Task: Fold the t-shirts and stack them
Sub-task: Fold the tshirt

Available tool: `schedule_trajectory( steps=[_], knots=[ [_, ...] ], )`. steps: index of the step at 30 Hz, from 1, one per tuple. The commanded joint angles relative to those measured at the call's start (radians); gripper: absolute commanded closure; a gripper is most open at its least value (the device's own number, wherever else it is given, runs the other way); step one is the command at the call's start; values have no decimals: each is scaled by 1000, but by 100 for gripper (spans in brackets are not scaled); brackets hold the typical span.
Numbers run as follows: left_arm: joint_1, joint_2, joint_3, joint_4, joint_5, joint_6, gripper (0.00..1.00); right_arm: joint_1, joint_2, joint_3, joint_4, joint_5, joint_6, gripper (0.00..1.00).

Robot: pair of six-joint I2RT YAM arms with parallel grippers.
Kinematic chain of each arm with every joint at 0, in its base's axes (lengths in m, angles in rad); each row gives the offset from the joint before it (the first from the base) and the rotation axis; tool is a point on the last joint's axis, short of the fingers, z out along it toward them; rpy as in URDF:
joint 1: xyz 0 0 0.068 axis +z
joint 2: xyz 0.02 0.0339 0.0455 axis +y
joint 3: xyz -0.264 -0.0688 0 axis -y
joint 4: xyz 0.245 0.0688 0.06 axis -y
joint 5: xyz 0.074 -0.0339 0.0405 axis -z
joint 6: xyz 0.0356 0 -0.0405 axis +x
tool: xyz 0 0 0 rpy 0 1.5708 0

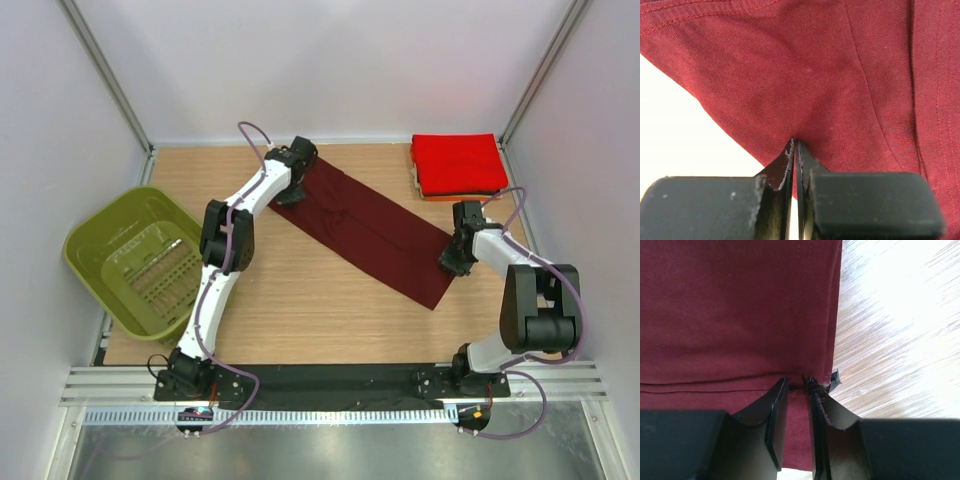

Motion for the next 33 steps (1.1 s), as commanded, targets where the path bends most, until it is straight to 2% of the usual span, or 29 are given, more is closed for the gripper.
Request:
schedule_trajectory(
  steps=[1, 10, 17, 23, 33],
  knots=[
    [16, 45, -31, -5, 19, -22, 97, 1, 9, 1, 36, -4, 16, 71],
    [16, 48, -30, -5, 20, -25, 97, 1, 31, -4, 47, 18, 28, 80],
    [19, 52, -30, -8, 17, -26, 97, -1, 20, 18, -3, 75, 28, 99],
    [32, 56, -36, -24, 13, -35, 97, -2, -43, -11, -69, 144, 34, 99],
    [41, 58, -41, -27, 11, -49, 97, -2, -152, -119, -71, 147, 100, 99]
  ],
)
